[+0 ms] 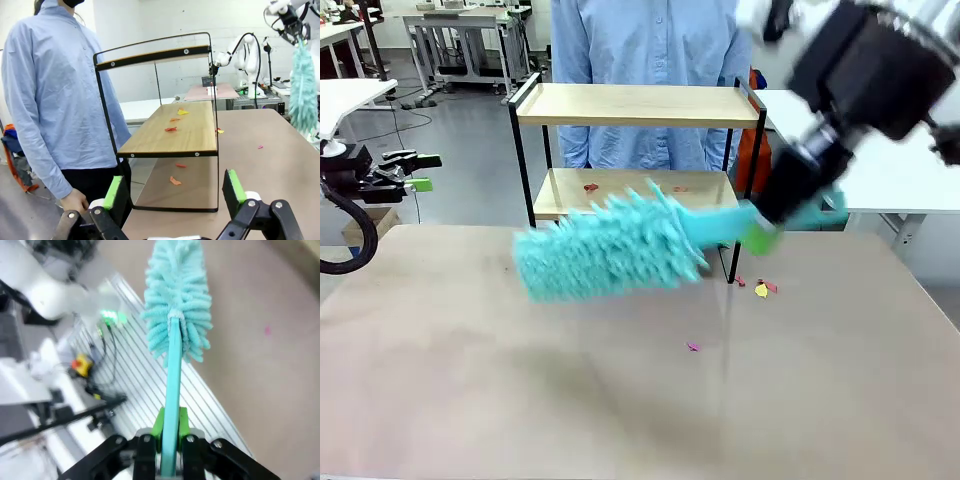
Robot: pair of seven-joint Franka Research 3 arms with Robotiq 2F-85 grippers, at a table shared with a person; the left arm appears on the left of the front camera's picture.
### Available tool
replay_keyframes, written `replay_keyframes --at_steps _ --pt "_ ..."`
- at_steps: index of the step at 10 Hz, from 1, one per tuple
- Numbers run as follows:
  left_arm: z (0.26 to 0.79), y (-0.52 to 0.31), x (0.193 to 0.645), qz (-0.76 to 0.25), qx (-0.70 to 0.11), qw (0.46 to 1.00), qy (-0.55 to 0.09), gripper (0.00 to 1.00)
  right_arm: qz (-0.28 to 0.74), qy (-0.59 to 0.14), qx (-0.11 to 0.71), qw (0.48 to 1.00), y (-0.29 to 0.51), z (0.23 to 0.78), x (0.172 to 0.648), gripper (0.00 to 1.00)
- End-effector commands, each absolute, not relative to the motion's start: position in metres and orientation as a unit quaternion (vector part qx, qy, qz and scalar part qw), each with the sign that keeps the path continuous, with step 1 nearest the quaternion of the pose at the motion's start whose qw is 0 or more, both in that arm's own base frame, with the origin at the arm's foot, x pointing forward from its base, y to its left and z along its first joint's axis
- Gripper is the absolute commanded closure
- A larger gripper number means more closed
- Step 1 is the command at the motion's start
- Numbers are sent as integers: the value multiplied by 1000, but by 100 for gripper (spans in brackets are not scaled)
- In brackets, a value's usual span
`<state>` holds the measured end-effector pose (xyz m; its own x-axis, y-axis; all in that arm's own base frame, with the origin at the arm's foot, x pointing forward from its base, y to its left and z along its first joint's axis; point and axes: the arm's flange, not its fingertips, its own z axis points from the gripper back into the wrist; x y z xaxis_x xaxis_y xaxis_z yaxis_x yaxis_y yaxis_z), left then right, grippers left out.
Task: Clean the shelf.
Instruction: Clean the specific section of the Shelf indicated by the human with the Duster.
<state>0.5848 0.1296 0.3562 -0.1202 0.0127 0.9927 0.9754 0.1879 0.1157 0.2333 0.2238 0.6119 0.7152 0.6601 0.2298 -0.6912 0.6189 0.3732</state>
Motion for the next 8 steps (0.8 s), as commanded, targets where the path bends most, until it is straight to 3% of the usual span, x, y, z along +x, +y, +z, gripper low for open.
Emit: replay_keyframes --at_steps 1,4,8 --pt "359 130 585 -476 -424 506 -581 0 388 -3 192 901 183 581 239 88" --pt "359 130 585 -476 -424 506 -581 0 382 29 216 898 132 528 243 88" --pt "359 130 585 -476 -424 506 -581 0 372 43 201 905 146 532 242 88"
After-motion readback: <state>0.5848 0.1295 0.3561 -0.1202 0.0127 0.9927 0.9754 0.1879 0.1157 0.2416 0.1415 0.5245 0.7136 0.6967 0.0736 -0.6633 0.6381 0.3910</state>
